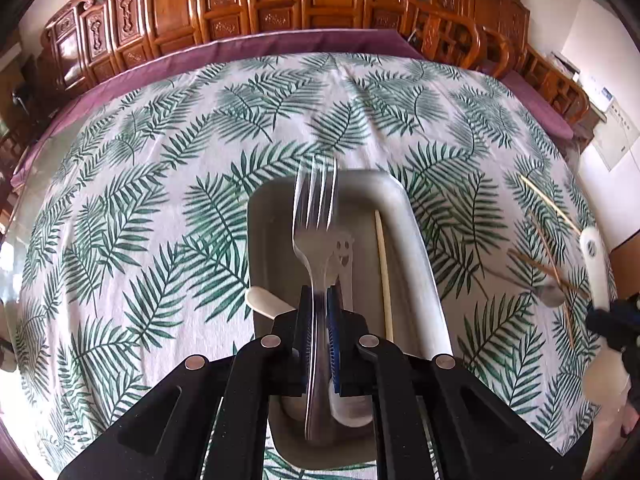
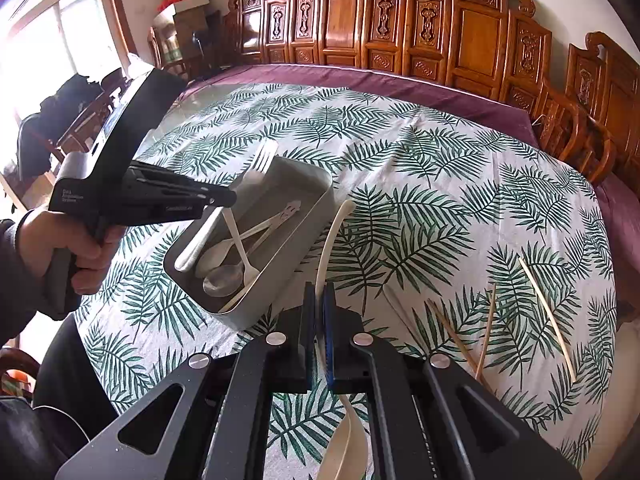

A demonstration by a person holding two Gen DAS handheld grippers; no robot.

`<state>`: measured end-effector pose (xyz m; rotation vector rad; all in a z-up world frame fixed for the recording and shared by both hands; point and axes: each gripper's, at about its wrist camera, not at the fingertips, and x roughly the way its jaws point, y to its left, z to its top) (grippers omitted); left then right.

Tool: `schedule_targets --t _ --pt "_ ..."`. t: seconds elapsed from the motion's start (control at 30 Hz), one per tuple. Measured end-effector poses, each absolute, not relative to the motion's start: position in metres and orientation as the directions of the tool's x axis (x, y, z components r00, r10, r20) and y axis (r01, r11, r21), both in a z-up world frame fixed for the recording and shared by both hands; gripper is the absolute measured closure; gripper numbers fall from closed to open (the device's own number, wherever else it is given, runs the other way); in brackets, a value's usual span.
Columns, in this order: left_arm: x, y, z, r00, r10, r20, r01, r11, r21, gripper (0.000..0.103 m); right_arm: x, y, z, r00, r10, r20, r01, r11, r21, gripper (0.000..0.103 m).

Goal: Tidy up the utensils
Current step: 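Lower the metal fork into the tray and open the left gripper, then lower the white plastic spoon into the tray and open the right gripper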

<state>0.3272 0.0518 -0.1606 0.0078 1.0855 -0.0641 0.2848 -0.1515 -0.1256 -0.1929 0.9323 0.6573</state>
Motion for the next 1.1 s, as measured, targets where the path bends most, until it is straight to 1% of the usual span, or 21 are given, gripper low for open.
schedule_targets --t 0.27,0.5,0.77,0.93,1.0,1.1 --pt "0.313 0.079 -0.125 0.544 -0.054 -0.837 0.036 0.999 -0.041 0.084 0.289 -0.122 -0.125 0.397 0.468 -0.790 -0.627 0.767 0.139 0.098" --pt "0.300 0.103 -0.116 0.560 -0.049 -0.827 0.026 0.999 -0.042 0.084 0.309 -0.074 -0.132 0.349 0.525 -0.777 -0.624 0.748 0.225 0.098" --pt "0.283 0.121 -0.117 0.563 -0.061 -0.824 0.017 0.998 -0.062 0.084 0.334 -0.029 -0.153 0.302 0.541 -0.785 -0.577 0.759 0.302 0.098" --pt "0.276 0.123 -0.117 0.565 -0.063 -0.823 0.024 0.998 -0.061 0.084 0.344 -0.016 -0.150 0.308 0.548 -0.778 -0.553 0.768 0.323 0.098" --pt "0.274 0.124 -0.117 0.564 -0.068 -0.823 0.024 0.998 -0.066 0.084 0.347 -0.016 -0.149 0.311 0.548 -0.777 -0.537 0.776 0.332 0.094" --pt "0.272 0.123 -0.117 0.564 -0.070 -0.823 0.024 0.997 -0.068 0.084 0.347 -0.017 -0.153 0.317 0.525 -0.790 -0.521 0.792 0.317 0.093"
